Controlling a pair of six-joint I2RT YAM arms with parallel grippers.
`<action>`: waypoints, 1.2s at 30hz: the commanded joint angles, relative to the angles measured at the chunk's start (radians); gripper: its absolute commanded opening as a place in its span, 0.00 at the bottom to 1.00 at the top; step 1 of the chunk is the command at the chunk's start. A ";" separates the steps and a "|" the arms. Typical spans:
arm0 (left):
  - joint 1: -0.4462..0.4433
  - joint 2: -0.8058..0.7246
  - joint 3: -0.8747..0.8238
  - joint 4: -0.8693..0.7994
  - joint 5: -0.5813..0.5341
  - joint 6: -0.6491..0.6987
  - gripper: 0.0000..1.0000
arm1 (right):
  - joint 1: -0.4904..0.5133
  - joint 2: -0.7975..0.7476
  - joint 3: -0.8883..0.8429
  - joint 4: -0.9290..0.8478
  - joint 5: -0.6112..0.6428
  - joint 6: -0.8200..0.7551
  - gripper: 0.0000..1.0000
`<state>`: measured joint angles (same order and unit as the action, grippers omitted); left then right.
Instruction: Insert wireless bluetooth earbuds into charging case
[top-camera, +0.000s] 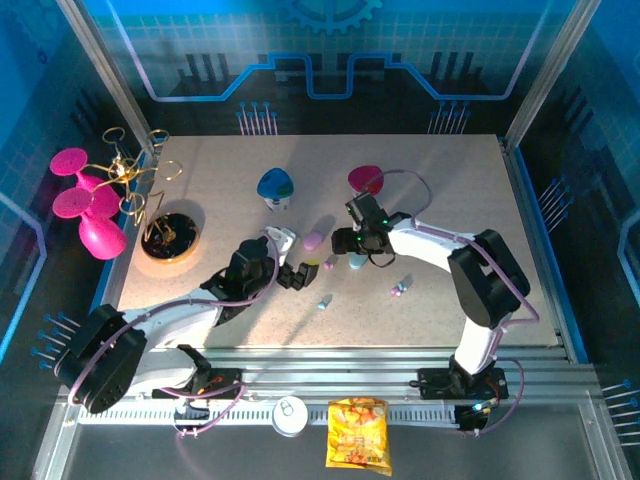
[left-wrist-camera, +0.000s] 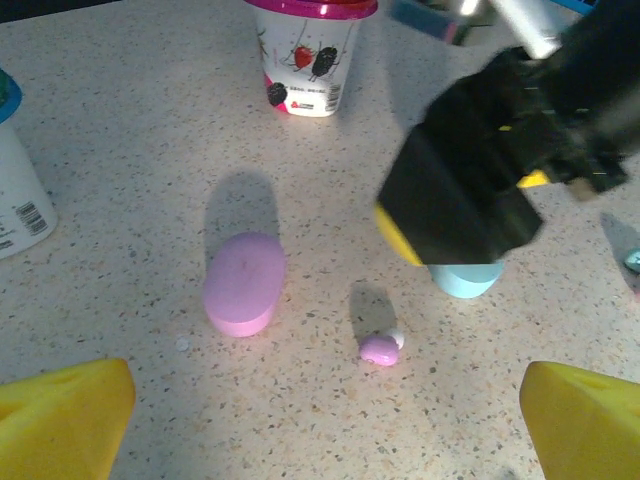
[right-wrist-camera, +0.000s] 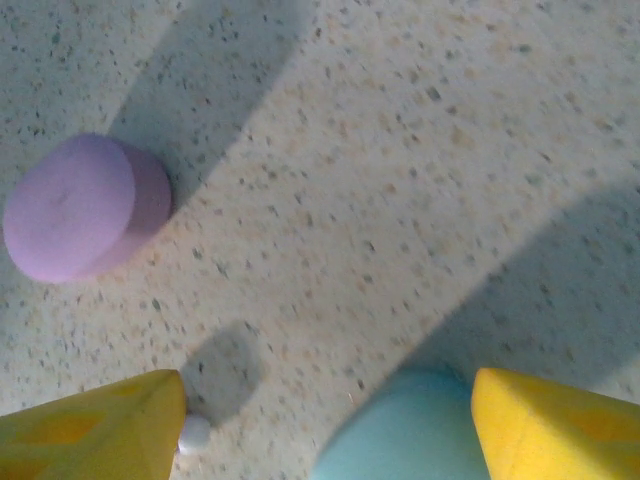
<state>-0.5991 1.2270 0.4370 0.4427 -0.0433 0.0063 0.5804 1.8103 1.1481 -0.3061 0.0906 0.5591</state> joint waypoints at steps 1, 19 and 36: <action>-0.015 -0.016 0.018 0.016 0.016 0.022 0.99 | -0.001 0.070 0.064 -0.024 -0.032 -0.039 0.74; -0.021 0.044 0.028 0.076 0.077 0.026 0.99 | 0.014 -0.152 -0.195 -0.028 -0.106 0.008 0.62; -0.021 0.008 0.007 0.086 0.100 0.017 0.99 | 0.018 -0.168 -0.246 0.051 -0.098 -0.484 0.79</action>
<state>-0.6128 1.2667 0.4370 0.5190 0.0391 0.0250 0.5858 1.5909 0.8940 -0.2752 -0.0051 0.1795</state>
